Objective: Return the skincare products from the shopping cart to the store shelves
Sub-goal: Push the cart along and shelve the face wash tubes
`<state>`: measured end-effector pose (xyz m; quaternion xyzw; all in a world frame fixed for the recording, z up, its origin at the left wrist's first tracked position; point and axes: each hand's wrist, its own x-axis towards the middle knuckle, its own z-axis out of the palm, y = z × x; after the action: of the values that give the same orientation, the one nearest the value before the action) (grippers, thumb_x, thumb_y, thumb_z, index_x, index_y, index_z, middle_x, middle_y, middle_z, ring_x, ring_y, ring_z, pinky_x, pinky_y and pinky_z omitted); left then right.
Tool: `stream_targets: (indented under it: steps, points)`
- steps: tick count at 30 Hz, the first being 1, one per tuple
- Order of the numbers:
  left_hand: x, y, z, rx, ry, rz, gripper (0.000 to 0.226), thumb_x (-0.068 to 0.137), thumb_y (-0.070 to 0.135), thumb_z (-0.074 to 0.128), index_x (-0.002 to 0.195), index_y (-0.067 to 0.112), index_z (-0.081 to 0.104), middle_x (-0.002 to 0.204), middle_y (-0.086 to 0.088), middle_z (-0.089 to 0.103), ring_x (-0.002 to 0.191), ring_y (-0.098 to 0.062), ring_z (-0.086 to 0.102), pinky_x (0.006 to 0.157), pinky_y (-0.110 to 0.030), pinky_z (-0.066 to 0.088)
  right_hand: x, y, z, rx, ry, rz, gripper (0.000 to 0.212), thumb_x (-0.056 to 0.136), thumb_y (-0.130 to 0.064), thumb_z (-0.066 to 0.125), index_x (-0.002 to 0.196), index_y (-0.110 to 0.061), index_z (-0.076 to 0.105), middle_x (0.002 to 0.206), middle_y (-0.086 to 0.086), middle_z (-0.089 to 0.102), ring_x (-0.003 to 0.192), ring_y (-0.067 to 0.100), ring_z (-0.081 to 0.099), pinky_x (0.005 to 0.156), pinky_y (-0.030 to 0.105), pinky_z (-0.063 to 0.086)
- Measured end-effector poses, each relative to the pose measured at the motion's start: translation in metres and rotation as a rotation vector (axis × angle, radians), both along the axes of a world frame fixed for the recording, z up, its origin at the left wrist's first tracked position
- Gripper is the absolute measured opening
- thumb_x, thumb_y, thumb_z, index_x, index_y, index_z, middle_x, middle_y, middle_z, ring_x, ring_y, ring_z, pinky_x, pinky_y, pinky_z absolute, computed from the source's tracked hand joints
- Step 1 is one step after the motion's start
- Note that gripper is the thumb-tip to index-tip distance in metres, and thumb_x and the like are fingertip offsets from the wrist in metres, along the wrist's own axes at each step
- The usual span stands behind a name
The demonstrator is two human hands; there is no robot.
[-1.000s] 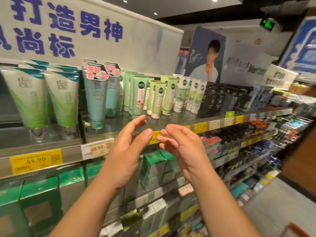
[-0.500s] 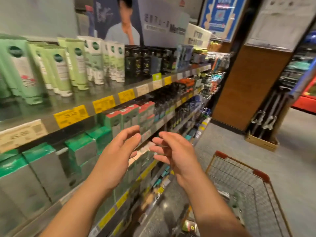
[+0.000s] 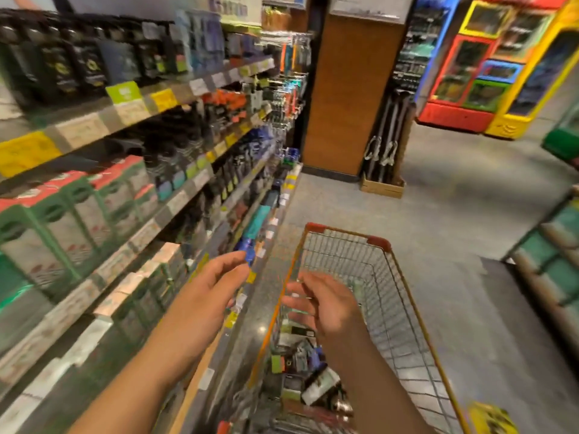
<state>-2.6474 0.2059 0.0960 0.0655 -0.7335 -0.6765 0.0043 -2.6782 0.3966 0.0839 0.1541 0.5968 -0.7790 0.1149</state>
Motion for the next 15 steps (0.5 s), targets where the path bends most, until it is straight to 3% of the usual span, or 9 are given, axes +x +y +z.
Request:
stream_targets:
  steps: [4, 7, 10, 12, 15]
  points:
    - [-0.022, 0.037, -0.018, 0.052, -0.094, -0.059, 0.052, 0.071, 0.062, 0.063, 0.119, 0.042, 0.068, 0.125, 0.019, 0.070, 0.117, -0.002, 0.064, 0.092, -0.032, 0.049, -0.008, 0.043, -0.029, 0.056, -0.032, -0.045, 0.021, 0.103, -0.023, 0.060, 0.111, -0.007, 0.071, 0.096, 0.010, 0.079, 0.083, 0.027, 0.076, 0.070, 0.035, 0.056]
    - [-0.045, 0.066, -0.038, 0.099, -0.216, -0.061, 0.057, 0.067, 0.059, 0.085, 0.115, 0.033, 0.070, 0.121, 0.010, 0.071, 0.111, -0.012, 0.065, 0.082, -0.032, 0.049, -0.018, 0.069, -0.053, 0.020, -0.133, -0.080, 0.019, 0.103, -0.022, 0.061, 0.114, -0.009, 0.070, 0.094, 0.007, 0.080, 0.077, 0.023, 0.075, 0.063, 0.030, 0.056]
    - [-0.064, 0.091, -0.061, 0.171, -0.333, -0.061, 0.040, 0.080, 0.052, 0.075, 0.114, 0.031, 0.071, 0.122, 0.005, 0.073, 0.101, -0.016, 0.068, 0.077, -0.031, 0.052, -0.027, 0.093, -0.085, 0.013, -0.193, -0.103, 0.019, 0.103, -0.020, 0.060, 0.113, -0.008, 0.070, 0.099, 0.012, 0.079, 0.082, 0.026, 0.075, 0.067, 0.033, 0.055]
    - [-0.069, 0.106, -0.076, 0.141, -0.351, -0.085, 0.027, 0.098, 0.046, 0.061, 0.119, 0.032, 0.071, 0.121, 0.008, 0.074, 0.101, -0.015, 0.072, 0.082, -0.033, 0.057, -0.036, 0.107, -0.112, 0.007, -0.246, -0.115, 0.018, 0.101, -0.019, 0.062, 0.109, -0.005, 0.071, 0.093, 0.011, 0.079, 0.082, 0.028, 0.074, 0.067, 0.035, 0.054]
    - [-0.080, 0.126, -0.098, 0.114, -0.429, -0.058, 0.031, 0.101, 0.048, 0.054, 0.122, 0.032, 0.070, 0.115, 0.011, 0.076, 0.106, -0.017, 0.072, 0.094, -0.041, 0.058, -0.053, 0.123, -0.154, 0.011, -0.346, -0.106, 0.025, 0.099, -0.021, 0.066, 0.113, -0.002, 0.072, 0.090, 0.009, 0.077, 0.080, 0.025, 0.074, 0.064, 0.032, 0.056]
